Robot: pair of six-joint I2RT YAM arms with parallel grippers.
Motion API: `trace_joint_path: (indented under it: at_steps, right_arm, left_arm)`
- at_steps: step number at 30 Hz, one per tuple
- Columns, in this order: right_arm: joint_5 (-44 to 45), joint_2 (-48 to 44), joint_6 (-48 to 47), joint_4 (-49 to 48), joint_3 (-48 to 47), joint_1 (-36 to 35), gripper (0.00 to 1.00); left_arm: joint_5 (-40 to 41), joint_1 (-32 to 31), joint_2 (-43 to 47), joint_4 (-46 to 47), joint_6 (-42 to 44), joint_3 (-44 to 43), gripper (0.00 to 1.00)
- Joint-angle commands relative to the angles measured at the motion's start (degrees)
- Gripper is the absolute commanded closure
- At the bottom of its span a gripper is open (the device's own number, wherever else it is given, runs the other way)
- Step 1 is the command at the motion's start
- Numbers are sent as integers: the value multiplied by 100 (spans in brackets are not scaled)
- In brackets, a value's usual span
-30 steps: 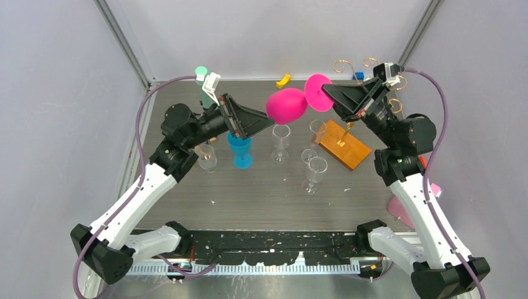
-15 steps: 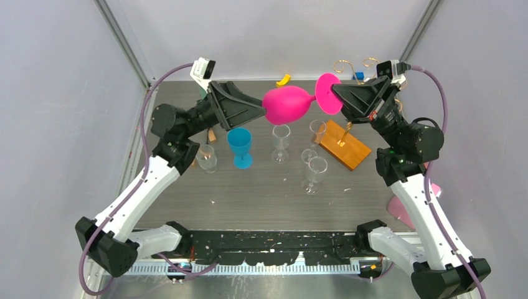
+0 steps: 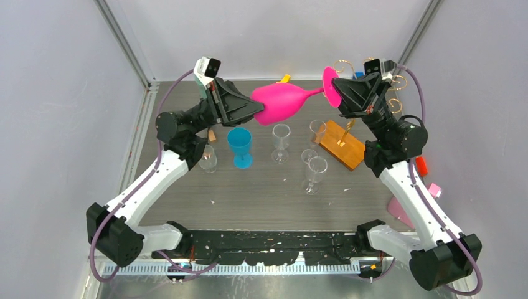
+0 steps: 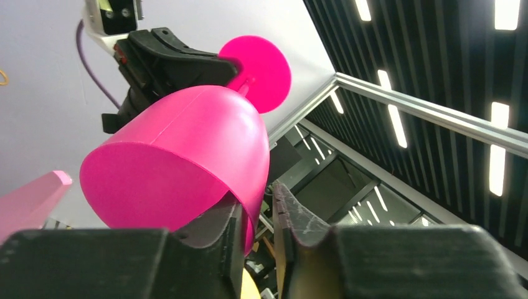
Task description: Take the wine glass off the wine glass rack
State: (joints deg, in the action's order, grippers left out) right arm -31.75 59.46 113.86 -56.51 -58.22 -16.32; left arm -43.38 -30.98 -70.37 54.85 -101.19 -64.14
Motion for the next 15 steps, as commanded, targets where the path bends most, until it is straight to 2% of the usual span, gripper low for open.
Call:
trace_joint_path:
  at_steps: [1,2,4,5,6,7,8,9,11,13,15]
  right_arm:
    - [107,240,164,-578,245,6,100]
    - [111,254,176,-648,272,6,100]
    - [103,278,176,-650,302,6,98]
    - [89,277,140,-637,306,6,93]
    - [76,261,103,-579,321,6,83]
    - [45,247,0,-523,337,6,78]
    - [28,199,-175,-353,346,6,68]
    - [-14,167,-292,-198,364,6,64]
    - [-79,16,-866,790,353,6,50]
    - [-81,-234,-1738,1507,270,10,45]
    - [106,-543,-2829,3517,105,6,34]
  left_arm:
    - [-29,-31,125,836,7,0,88]
    - [-10,-31,166,827,145,27,98]
    - [12,-31,257,671,494,77,100]
    - [13,-25,334,517,691,99,100]
    - [0,-22,414,257,960,109,100]
    - [-33,-22,514,-86,1280,106,100]
    - [-58,-22,626,-491,1742,103,100]
    - [-53,-22,760,-1001,2169,103,100]
    - [2,-22,1135,-2186,3040,87,100]
    - [80,-22,1479,-3370,3912,104,100]
    - [224,-22,1803,-4506,4652,156,100]
